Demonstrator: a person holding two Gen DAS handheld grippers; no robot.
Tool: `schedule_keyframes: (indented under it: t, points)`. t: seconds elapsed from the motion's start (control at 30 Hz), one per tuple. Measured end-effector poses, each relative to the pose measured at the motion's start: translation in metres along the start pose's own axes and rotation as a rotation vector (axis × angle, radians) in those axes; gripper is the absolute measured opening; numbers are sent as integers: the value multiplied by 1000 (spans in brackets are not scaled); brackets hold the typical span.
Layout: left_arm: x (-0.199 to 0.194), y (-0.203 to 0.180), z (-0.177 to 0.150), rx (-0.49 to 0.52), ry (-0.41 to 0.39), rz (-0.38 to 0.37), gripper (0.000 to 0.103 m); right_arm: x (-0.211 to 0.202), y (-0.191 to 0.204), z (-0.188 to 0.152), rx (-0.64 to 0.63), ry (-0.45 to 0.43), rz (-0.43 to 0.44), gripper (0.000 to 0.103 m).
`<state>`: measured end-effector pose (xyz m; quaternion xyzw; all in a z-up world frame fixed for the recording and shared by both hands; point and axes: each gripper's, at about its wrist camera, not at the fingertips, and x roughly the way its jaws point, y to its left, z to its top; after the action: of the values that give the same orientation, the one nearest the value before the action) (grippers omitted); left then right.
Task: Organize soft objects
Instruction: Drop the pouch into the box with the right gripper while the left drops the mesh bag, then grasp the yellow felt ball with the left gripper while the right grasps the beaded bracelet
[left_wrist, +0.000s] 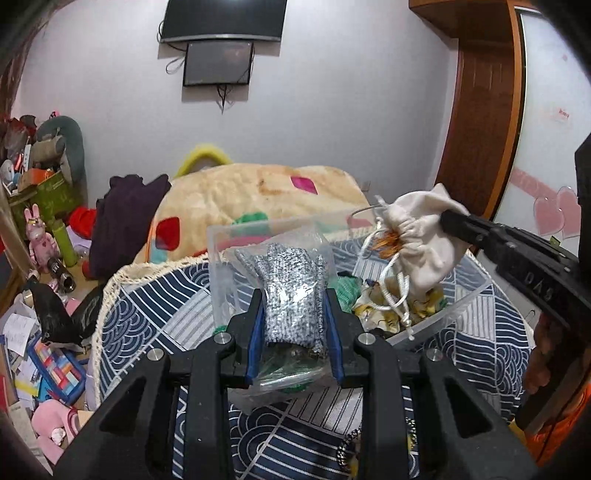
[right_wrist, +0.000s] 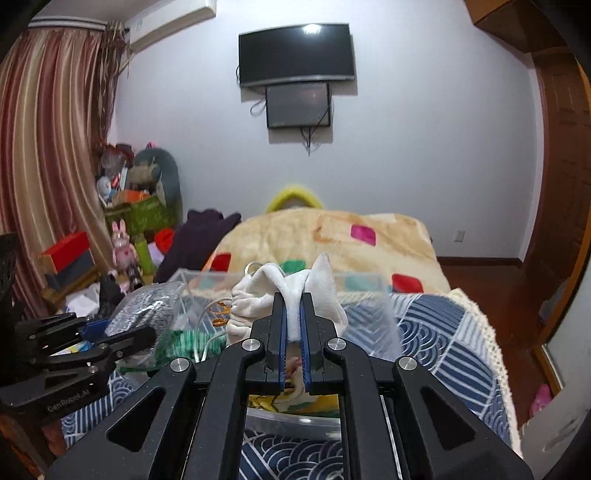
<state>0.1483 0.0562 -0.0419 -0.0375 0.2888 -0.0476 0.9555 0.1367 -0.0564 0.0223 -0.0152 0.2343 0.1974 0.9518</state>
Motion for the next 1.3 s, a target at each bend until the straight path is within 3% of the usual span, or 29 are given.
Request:
schedule_keyframes:
  t: [0.33, 0.6, 0.83, 1.17, 1.3]
  points:
    - [37, 2, 1, -7, 71, -7, 30, 24, 4, -13, -19, 104, 35, 6]
    - [37, 1, -2, -4, 83, -14, 33, 29, 3, -15, -50, 146, 38, 7]
    - [12, -7, -2, 28, 38, -14, 54, 12, -2, -14, -60, 129, 37, 35]
    - [-35, -16, -13, 40, -24, -31, 65, -33, -5, -15, -74, 53, 75, 43]
    - [-43, -20, -26, 24, -2, -77, 65, -44, -4, -24, -83, 52, 82, 43]
